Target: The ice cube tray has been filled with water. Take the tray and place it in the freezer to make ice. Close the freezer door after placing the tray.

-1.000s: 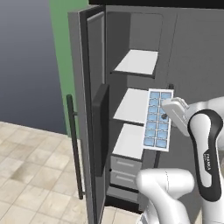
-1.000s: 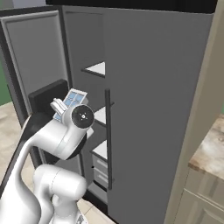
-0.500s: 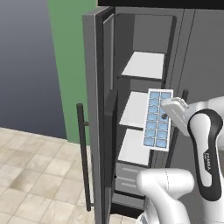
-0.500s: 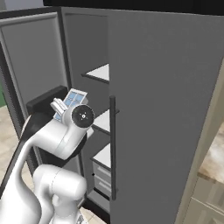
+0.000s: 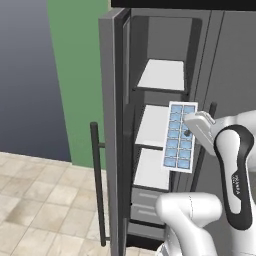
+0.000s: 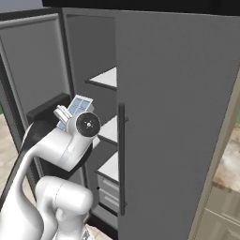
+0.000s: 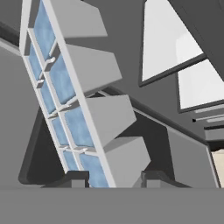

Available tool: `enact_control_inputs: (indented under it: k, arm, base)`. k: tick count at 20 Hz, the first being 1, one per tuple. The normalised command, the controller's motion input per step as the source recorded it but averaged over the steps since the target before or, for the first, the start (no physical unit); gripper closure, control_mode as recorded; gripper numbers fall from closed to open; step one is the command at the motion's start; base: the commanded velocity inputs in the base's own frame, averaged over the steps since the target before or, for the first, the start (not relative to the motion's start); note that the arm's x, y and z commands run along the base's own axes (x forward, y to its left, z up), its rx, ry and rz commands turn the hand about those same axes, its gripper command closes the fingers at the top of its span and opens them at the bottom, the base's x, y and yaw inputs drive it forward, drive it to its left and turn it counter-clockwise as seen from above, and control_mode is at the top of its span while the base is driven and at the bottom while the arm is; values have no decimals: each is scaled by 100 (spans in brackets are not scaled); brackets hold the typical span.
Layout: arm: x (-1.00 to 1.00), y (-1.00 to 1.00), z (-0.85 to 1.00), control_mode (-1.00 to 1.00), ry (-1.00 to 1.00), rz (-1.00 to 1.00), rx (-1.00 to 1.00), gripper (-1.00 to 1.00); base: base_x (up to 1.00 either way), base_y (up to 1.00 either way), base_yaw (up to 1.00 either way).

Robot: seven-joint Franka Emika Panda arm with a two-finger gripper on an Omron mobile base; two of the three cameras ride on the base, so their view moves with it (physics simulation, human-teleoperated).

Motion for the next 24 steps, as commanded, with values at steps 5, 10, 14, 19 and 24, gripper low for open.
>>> enact_control_inputs:
  k: [5,10,14,19,24]
  arm:
    - [0,0,0,100,0,0,0,100]
    - [0,0,0,100,0,0,0,100]
    - [0,0,0,100,0,0,0,100]
    - [1,4,0,-100,0,-3,0,100]
    - [1,10,0,-100,0,-9,0,100]
  base:
    - [24,19,-18]
    - [20,22,-18]
    - [14,19,-18]
    - [11,22,-13]
    - [0,0,0]
